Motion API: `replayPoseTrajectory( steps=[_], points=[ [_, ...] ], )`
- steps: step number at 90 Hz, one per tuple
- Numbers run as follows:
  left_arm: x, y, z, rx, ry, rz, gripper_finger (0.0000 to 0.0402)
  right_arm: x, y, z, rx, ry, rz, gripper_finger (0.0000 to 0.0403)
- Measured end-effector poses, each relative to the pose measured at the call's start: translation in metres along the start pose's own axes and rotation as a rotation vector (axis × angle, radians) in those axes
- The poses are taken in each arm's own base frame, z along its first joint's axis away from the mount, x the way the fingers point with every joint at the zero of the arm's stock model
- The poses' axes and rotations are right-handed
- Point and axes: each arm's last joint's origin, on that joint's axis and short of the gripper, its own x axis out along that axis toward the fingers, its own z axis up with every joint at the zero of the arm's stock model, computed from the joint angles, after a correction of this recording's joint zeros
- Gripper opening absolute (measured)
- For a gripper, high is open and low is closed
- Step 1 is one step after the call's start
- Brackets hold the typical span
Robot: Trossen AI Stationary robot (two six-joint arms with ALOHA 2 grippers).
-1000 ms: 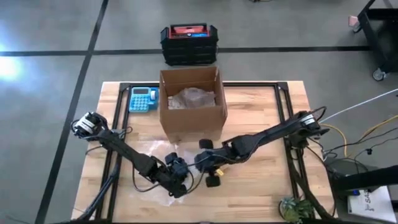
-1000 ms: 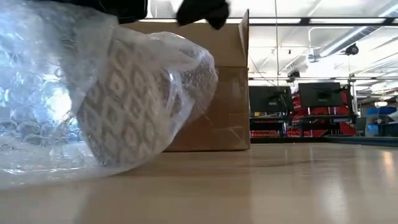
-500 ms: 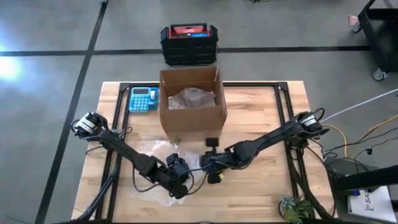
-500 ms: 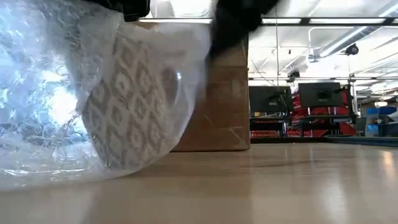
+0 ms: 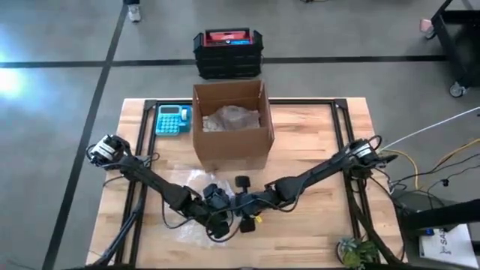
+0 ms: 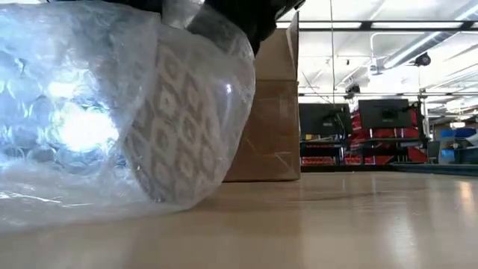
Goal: Wrap mug
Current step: Wrap the gray mug with transparent bubble wrap
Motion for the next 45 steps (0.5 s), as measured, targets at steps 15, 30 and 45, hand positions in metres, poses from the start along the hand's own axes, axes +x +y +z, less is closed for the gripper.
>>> replayPoseTrajectory(
  steps=[15, 30, 45],
  points=[
    [-0.017, 0.000, 0.009, -0.010, 0.008, -0.071, 0.0020, 0.001, 0.000, -0.005, -0.009, 0.041, 0.006, 0.0013],
    [-0.040, -0.003, 0.017, -0.043, -0.019, -0.135, 0.0020, 0.001, 0.000, -0.006, -0.010, 0.047, 0.006, 0.0013],
    [-0.060, -0.002, 0.027, -0.067, -0.095, -0.158, 0.0020, 0.001, 0.000, -0.006, -0.010, 0.047, 0.006, 0.0013]
  ],
)
